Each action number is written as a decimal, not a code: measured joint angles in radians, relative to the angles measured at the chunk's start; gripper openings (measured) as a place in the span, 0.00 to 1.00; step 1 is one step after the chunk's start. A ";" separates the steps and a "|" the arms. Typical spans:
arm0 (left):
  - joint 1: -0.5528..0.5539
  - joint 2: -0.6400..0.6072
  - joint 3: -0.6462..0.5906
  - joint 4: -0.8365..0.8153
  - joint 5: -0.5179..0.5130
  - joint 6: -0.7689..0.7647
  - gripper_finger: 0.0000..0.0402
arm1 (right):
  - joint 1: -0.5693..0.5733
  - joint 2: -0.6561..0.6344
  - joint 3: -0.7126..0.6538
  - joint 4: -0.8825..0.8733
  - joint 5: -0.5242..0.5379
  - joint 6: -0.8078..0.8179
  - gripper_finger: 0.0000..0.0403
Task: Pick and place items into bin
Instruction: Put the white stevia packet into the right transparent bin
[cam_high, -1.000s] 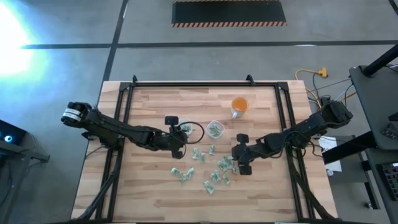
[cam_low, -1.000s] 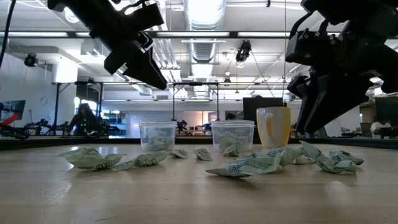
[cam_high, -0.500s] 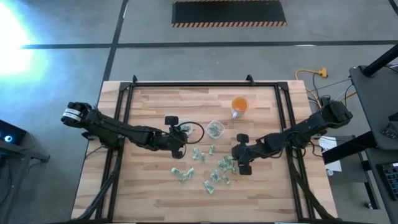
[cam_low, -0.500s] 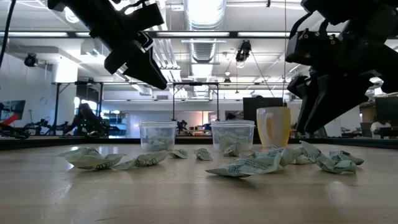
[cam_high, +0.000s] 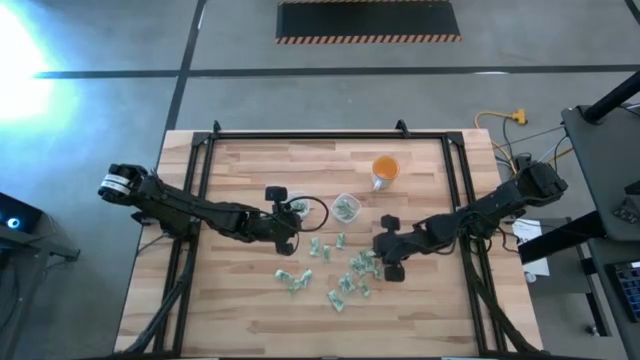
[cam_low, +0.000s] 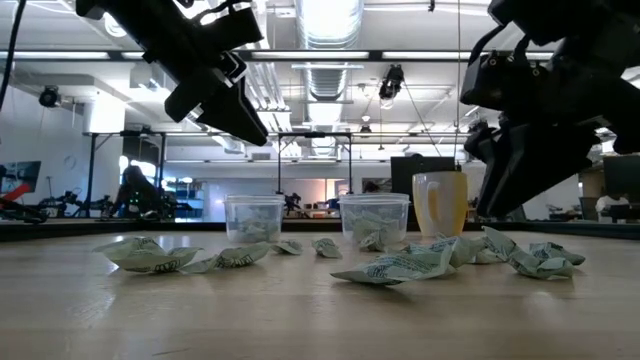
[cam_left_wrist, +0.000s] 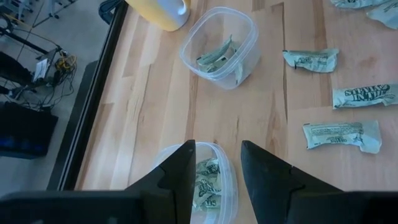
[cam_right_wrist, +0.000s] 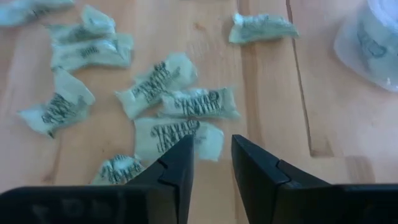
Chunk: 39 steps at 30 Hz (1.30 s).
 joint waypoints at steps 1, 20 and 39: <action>0.000 0.000 0.000 0.000 0.000 0.000 0.28 | 0.000 0.000 -0.005 0.018 -0.006 -0.003 0.24; 0.000 0.000 0.003 0.000 0.000 0.001 0.28 | 0.000 0.002 -0.074 0.131 -0.024 0.017 0.34; 0.000 0.000 0.004 -0.001 0.000 -0.001 0.28 | -0.001 0.138 -0.051 0.193 -0.021 -0.028 0.41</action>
